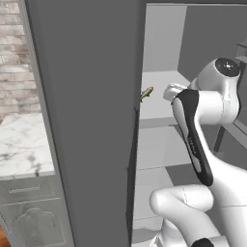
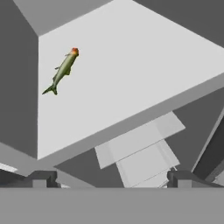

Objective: Take the cheese, fish, and broccoli from the fridge and place them on the plate on the dining counter to create an appetizer plate.

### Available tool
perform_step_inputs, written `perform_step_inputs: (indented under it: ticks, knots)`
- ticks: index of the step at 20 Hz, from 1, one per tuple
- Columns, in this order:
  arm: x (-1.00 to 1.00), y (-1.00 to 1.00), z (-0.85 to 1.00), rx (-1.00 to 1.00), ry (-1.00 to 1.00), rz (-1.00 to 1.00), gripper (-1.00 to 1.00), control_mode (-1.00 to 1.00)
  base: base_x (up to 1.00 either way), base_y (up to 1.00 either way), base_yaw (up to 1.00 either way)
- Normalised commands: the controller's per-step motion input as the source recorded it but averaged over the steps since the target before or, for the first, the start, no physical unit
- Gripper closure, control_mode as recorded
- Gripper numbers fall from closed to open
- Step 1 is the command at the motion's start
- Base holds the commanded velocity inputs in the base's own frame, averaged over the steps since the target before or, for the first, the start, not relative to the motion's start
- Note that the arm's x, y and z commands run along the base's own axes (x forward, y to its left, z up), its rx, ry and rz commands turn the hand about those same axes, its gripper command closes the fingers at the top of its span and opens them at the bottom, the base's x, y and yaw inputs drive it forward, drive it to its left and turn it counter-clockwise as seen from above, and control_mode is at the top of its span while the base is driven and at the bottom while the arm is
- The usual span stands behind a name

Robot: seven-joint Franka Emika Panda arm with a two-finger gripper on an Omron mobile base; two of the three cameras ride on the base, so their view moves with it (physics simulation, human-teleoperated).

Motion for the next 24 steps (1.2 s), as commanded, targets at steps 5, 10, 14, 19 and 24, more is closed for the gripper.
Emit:
perform_step_inputs:
  ticks: [5, 10, 14, 19, 24]
  knots:
    - [0.0, 0.0, 0.0, 0.07, 0.0, -0.09, -1.0, -1.0, 0.0, 0.0, 0.0]
    - [0.0, 0.0, 0.0, 0.11, 0.0, -0.05, -1.0, -1.0, 0.0, 0.0, 0.0]
    - [0.0, 0.0, 0.0, 0.11, 0.0, -0.05, -1.0, -1.0, 0.0, 0.0, 0.0]
    - [0.0, 0.0, 0.0, 0.1, 0.0, -0.07, -1.0, -1.0, 0.0, 0.0, 0.0]
    - [0.0, 0.0, 0.0, 0.09, 0.02, -0.07, -1.0, -1.0, 0.0, 0.0, 0.0]
